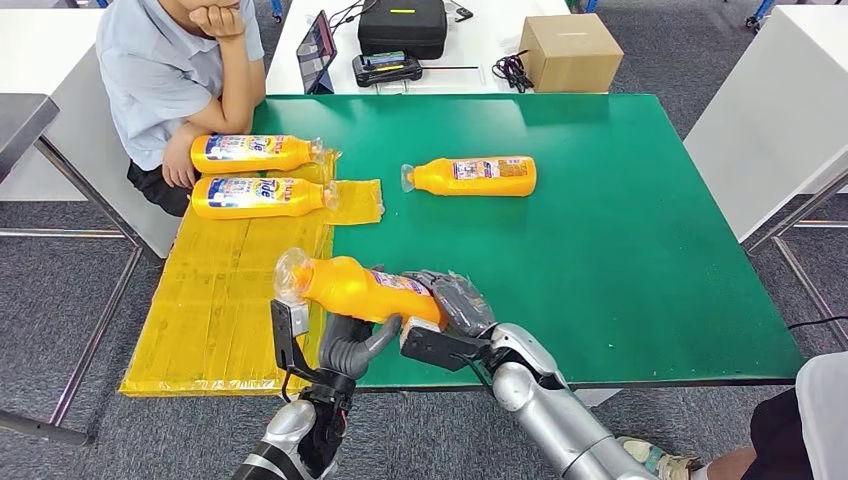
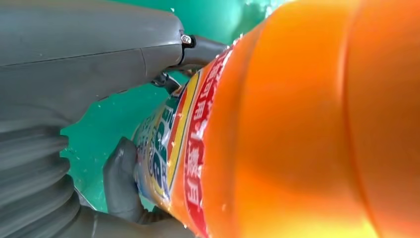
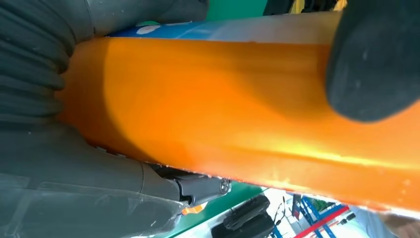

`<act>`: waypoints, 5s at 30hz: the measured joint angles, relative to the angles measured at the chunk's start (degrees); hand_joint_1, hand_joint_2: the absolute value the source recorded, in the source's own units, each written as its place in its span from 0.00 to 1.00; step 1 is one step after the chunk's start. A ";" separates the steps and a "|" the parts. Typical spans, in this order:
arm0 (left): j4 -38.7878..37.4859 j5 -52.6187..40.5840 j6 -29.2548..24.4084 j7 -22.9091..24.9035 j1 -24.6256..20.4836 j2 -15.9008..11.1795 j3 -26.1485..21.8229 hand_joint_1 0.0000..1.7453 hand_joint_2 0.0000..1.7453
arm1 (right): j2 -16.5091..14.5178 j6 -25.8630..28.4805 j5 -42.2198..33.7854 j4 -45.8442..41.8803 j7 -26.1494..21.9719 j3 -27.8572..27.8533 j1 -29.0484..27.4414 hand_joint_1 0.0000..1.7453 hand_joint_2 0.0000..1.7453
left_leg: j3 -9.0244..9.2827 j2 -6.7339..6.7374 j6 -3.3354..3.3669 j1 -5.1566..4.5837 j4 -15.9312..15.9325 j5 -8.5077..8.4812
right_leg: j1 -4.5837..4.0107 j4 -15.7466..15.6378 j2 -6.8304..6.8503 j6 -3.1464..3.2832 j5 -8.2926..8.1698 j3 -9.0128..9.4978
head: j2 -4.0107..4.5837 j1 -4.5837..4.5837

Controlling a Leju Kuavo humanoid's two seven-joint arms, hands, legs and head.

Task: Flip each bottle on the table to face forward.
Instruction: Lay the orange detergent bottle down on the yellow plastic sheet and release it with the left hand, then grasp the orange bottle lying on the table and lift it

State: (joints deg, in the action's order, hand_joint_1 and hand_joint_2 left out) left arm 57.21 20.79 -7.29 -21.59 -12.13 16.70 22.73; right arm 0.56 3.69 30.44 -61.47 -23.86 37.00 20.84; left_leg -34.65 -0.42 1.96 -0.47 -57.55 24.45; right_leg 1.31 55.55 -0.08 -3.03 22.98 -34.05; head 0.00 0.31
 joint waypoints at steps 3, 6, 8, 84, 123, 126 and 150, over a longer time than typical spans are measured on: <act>0.37 0.26 0.47 -0.07 0.24 -0.04 0.03 0.45 1.00 | -0.16 -0.10 -0.10 0.69 -0.09 0.39 0.32 0.81 1.00 | 0.00 -0.01 0.00 0.00 0.00 0.00 | 0.00 0.00 0.00 0.00 0.00 -0.01 | 0.00 0.00; 0.91 -0.09 0.52 -0.06 0.54 -0.10 0.08 0.98 1.00 | -0.25 -0.06 -0.33 1.10 -0.28 0.61 0.51 0.79 1.00 | 0.00 -0.01 0.00 0.00 0.00 0.00 | 0.00 0.00 0.00 0.00 0.00 -0.01 | 0.00 0.00; 1.22 -0.31 0.16 -0.06 0.73 -0.15 0.10 1.00 1.00 | -0.33 0.03 -0.48 1.28 -0.39 0.68 0.53 0.78 1.00 | 0.00 -0.01 0.00 0.00 0.00 0.00 | 0.00 0.00 0.00 0.00 0.00 -0.02 | 0.00 0.00; -20.10 -110.77 -13.04 42.58 -20.63 -14.62 -6.87 0.71 1.00 | -4.91 -1.51 5.09 1.96 -0.43 -2.19 -3.40 0.00 1.00 | -0.03 -0.04 -0.11 0.04 0.00 -0.11 | -0.02 0.04 0.03 0.01 -0.01 -0.05 | 0.00 -0.02; -20.13 -106.16 -23.42 32.67 -19.64 -10.95 -8.47 0.00 1.00 | -5.23 -2.05 4.78 1.96 -2.05 -3.58 -3.27 0.00 1.00 | 0.04 -0.10 -0.07 0.02 0.00 -0.13 | 0.00 0.03 0.11 0.01 -0.01 0.03 | 0.00 -0.02; -18.89 -106.97 -24.74 32.62 -18.91 -10.95 -8.46 0.00 1.00 | -5.23 -1.96 4.56 1.96 -2.08 -3.58 -3.30 0.00 1.00 | 0.03 -0.10 -0.07 0.02 0.00 -0.13 | 0.00 0.03 0.11 0.01 -0.01 0.02 | 0.00 -0.03; 19.84 -54.21 -25.85 4.80 7.00 -7.56 -8.86 0.00 1.00 | -5.48 9.56 -5.16 -20.32 -6.74 -14.28 -18.59 0.00 1.00 | -0.17 -0.10 -0.09 0.02 0.01 -0.04 | 0.00 -0.01 0.11 0.03 0.04 -0.18 | 0.00 -0.02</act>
State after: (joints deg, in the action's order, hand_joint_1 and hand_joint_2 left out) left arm 77.05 -33.43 -33.14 -16.79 -5.13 9.14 13.87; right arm -4.92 13.25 25.28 -81.79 -30.61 22.73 2.25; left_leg -34.82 -0.52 1.86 -0.46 -57.53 24.40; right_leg 1.31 55.54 0.02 -3.00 23.02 -34.23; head 0.00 0.28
